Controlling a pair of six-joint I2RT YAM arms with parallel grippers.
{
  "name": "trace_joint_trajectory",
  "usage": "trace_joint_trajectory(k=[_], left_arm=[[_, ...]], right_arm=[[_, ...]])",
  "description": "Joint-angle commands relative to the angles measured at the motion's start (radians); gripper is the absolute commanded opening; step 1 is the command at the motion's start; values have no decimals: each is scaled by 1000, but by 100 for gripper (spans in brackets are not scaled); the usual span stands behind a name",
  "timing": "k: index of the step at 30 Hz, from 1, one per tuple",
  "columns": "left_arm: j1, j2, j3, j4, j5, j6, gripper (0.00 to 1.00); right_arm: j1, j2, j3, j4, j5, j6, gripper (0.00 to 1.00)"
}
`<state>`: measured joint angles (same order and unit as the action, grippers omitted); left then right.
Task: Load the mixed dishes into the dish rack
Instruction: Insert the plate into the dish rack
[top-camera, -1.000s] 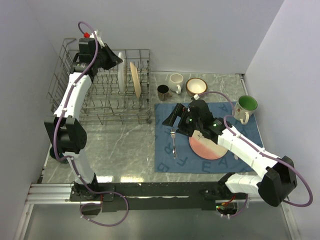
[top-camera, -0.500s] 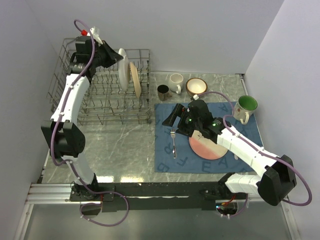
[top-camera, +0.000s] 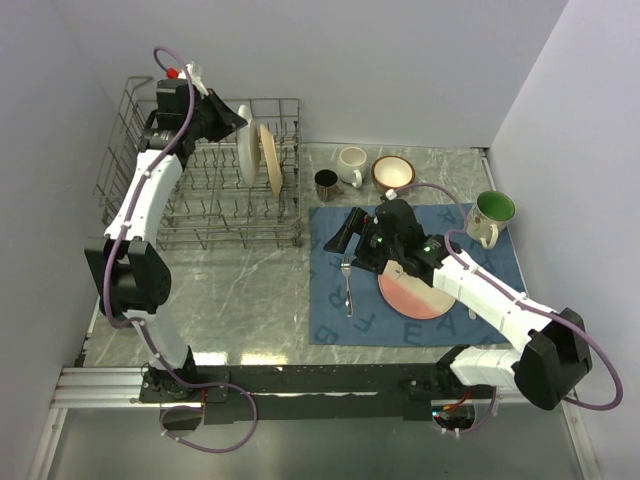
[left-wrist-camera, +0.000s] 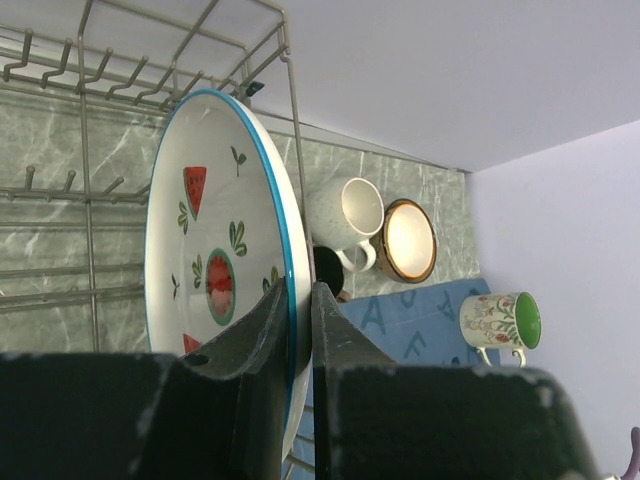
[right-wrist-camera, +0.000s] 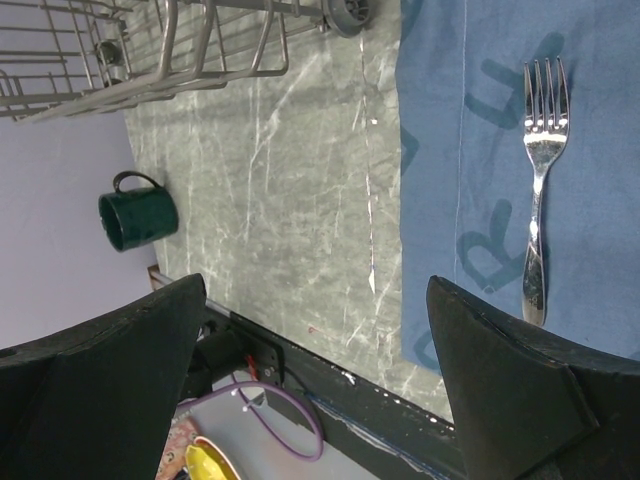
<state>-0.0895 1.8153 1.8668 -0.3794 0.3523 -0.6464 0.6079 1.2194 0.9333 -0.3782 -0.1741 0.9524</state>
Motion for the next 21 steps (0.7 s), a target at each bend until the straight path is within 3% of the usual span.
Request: trace_joint_trajectory(k=[1,10,21], left_arm=[[-3,-13,19,140,13,1,1],[-3,75,92,60,33,85,1],[-4,49,-81,154,11,122,1]], right_arm=[[-8,5,38,24,2,-6,100],[-14,41,67,-13,-18,-6,100],[-14,118,143,-65,-16,34,100]])
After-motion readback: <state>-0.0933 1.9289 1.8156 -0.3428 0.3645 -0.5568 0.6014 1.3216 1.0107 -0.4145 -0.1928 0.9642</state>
